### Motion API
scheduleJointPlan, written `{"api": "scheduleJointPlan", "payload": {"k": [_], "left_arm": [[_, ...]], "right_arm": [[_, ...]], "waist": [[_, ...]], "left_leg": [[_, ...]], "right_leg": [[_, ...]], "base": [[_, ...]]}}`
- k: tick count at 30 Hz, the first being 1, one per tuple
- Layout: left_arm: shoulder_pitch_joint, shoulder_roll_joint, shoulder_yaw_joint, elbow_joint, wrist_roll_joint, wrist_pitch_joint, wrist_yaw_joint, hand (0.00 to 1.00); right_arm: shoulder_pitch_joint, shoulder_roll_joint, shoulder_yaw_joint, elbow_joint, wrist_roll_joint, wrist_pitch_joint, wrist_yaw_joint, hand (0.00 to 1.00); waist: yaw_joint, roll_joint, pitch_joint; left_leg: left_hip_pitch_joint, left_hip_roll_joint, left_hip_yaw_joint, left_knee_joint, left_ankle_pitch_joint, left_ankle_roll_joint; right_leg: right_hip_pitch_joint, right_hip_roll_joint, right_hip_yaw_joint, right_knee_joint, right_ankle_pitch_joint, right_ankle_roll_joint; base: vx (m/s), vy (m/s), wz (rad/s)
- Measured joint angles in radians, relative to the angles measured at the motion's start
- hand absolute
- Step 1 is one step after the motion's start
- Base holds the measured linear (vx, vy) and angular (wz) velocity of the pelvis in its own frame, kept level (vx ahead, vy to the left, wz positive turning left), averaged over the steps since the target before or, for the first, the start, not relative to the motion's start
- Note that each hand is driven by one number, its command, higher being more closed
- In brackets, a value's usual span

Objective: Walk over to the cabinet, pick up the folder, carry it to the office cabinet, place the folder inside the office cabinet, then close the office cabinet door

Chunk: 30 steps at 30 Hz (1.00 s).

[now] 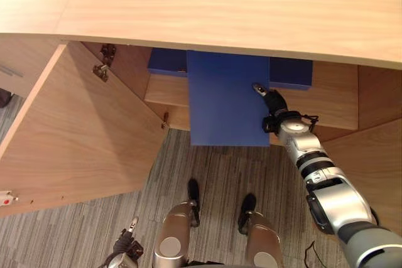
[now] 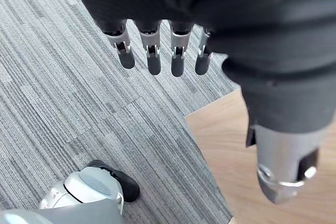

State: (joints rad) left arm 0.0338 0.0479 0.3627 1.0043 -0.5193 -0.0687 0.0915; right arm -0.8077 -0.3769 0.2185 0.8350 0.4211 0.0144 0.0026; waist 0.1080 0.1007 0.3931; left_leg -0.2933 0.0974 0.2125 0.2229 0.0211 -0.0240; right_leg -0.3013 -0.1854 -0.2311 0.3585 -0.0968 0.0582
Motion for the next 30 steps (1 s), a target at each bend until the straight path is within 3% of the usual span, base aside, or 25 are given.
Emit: {"api": "scheduleJointPlan", "payload": {"k": [3, 8, 11, 12, 15, 16, 18, 20, 26, 30], "left_arm": [[0.0, -0.017, 0.009, -0.001, -0.001, 0.002, 0.0, 0.0], [-0.003, -0.049, 0.017, -0.044, 0.0, 0.003, 0.01, 0.0], [-0.016, -0.056, 0.048, -0.09, -0.002, -0.001, 0.03, 0.0], [-0.022, -0.06, 0.07, -0.112, -0.002, -0.001, 0.04, 0.0], [-0.035, -0.069, 0.109, -0.142, -0.002, 0.0, 0.066, 0.0], [-0.04, -0.073, 0.11, -0.156, -0.002, 0.0, 0.078, 0.0], [-0.041, -0.084, 0.113, -0.159, -0.001, 0.003, 0.081, 0.0], [-0.042, -0.09, 0.131, -0.163, 0.001, 0.007, 0.082, 0.0], [-0.043, -0.091, 0.136, -0.198, 0.009, 0.013, 0.083, 0.0], [-0.056, -0.092, 0.136, -0.197, 0.016, 0.022, 0.083, 0.0]], "right_arm": [[0.029, 0.025, -0.008, -0.064, 0.056, 0.0, -0.001, 1.0], [0.045, 0.125, -0.209, -0.152, 0.392, -0.019, -0.051, 1.0], [0.024, 0.189, -0.319, -0.273, 0.657, -0.104, -0.11, 1.0], [0.006, 0.206, -0.343, -0.287, 0.735, -0.153, -0.135, 1.0], [-0.041, 0.252, -0.401, -0.315, 0.851, -0.264, -0.177, 1.0], [-0.078, 0.266, -0.452, -0.318, 0.902, -0.332, -0.198, 1.0], [-0.109, 0.267, -0.506, -0.329, 0.937, -0.404, -0.231, 1.0], [-0.148, 0.264, -0.518, -0.329, 0.951, -0.447, -0.263, 1.0], [-0.303, 0.261, -0.545, -0.275, 0.976, -0.441, -0.331, 1.0], [-0.432, 0.235, -0.529, -0.155, 0.995, -0.397, -0.361, 1.0]], "waist": [[-0.006, -0.005, 0.002], [0.0, -0.009, 0.012], [-0.002, -0.015, 0.027], [0.001, -0.015, 0.027], [0.0, -0.015, 0.031], [0.002, -0.014, 0.047], [0.009, -0.014, 0.047], [0.01, -0.014, 0.047], [0.019, -0.008, 0.058], [0.028, -0.008, 0.059]], "left_leg": [[0.01, 0.006, 0.008, -0.037, 0.02, -0.011], [0.014, 0.019, 0.02, -0.043, 0.033, -0.008], [-0.052, 0.041, 0.006, 0.125, -0.052, -0.007], [-0.109, 0.055, -0.006, 0.211, -0.089, -0.01], [-0.244, 0.079, -0.038, 0.365, -0.142, -0.01], [-0.296, 0.085, -0.062, 0.432, -0.163, -0.01], [-0.356, 0.086, -0.082, 0.496, -0.185, -0.01], [-0.423, 0.088, -0.105, 0.553, -0.197, -0.012], [-0.567, 0.083, -0.141, 0.659, -0.203, -0.012], [-0.63, 0.078, -0.158, 0.681, -0.194, -0.026]], "right_leg": [[-0.011, 0.009, 0.0, -0.004, -0.003, -0.005], [-0.054, -0.002, -0.023, 0.083, -0.014, -0.01], [-0.092, -0.027, -0.049, 0.215, -0.074, -0.02], [-0.124, -0.028, -0.051, 0.259, -0.104, -0.031], [-0.217, -0.034, -0.065, 0.353, -0.153, -0.054], [-0.251, -0.041, -0.073, 0.406, -0.178, -0.061], [-0.295, -0.055, -0.079, 0.465, -0.207, -0.068], [-0.343, -0.062, -0.084, 0.514, -0.223, -0.065], [-0.471, -0.089, -0.089, 0.626, -0.243, -0.077], [-0.53, -0.098, -0.095, 0.662, -0.251, -0.076]], "base": [[0.05, -0.041, -0.09], [0.09, -0.073, -0.07], [0.0, -0.104, 0.11], [-0.06, -0.106, 0.12], [-0.1, -0.072, 0.11], [-0.15, -0.034, 0.22], [-0.14, -0.01, 0.21], [-0.13, 0.021, 0.15], [-0.13, 0.021, 0.09], [-0.11, 0.021, 0.07]]}}
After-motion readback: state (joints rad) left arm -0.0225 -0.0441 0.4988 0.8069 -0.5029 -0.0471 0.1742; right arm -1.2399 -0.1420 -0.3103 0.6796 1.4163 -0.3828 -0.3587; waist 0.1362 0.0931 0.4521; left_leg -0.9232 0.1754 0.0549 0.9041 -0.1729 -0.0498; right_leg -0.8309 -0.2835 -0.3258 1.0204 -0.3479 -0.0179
